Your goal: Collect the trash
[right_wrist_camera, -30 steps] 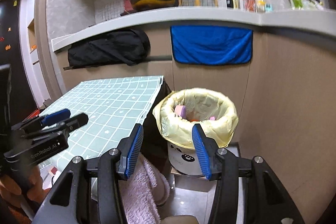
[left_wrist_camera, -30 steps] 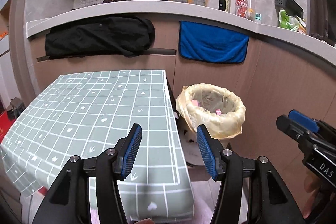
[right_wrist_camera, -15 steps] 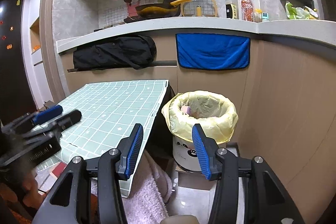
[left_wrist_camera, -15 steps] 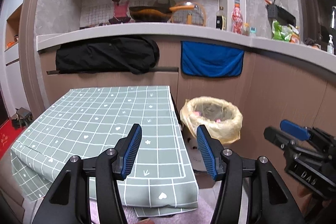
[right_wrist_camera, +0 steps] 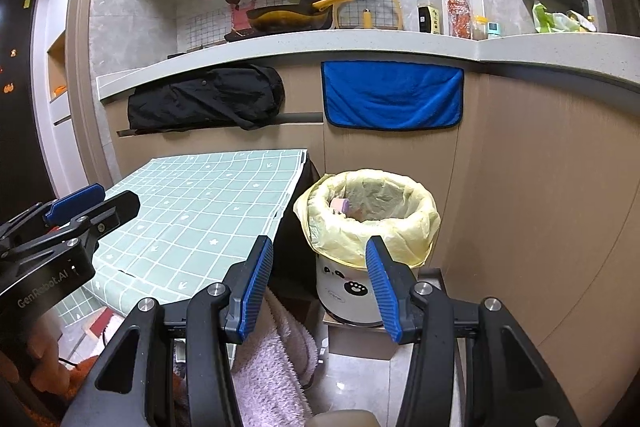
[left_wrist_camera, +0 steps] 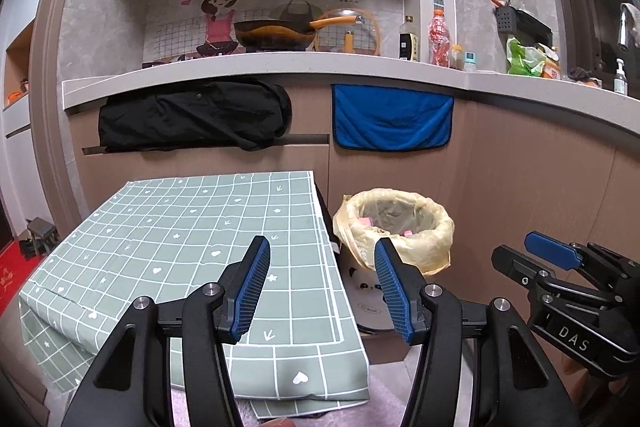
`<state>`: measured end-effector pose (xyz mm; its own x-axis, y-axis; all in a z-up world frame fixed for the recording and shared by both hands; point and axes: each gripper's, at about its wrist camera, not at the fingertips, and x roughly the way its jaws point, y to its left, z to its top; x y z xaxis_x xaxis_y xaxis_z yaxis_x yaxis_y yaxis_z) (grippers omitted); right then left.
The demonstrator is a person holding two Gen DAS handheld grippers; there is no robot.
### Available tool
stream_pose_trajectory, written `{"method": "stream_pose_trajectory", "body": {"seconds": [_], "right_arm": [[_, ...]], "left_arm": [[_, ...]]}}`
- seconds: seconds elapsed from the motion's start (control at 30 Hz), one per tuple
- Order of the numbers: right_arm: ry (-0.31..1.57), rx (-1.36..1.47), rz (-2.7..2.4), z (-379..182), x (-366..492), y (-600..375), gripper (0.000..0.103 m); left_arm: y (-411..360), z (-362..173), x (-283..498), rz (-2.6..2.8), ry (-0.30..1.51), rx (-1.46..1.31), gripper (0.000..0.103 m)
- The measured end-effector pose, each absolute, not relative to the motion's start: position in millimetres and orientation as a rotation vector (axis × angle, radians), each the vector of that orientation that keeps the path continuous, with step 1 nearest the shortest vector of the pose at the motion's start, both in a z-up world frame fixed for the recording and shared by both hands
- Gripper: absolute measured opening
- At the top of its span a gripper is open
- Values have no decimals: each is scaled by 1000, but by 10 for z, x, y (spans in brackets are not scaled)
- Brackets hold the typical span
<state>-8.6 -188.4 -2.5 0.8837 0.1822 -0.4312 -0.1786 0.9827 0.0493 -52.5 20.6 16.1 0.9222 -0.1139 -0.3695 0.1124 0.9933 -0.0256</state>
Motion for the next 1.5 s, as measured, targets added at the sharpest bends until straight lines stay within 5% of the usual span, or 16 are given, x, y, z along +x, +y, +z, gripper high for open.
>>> {"method": "stream_pose_trajectory", "body": {"seconds": [1.5], "right_arm": [[458,17,188,-47,-77,-1930,46]], "left_arm": [[173,114,-506,-109,405,-11,55]]}}
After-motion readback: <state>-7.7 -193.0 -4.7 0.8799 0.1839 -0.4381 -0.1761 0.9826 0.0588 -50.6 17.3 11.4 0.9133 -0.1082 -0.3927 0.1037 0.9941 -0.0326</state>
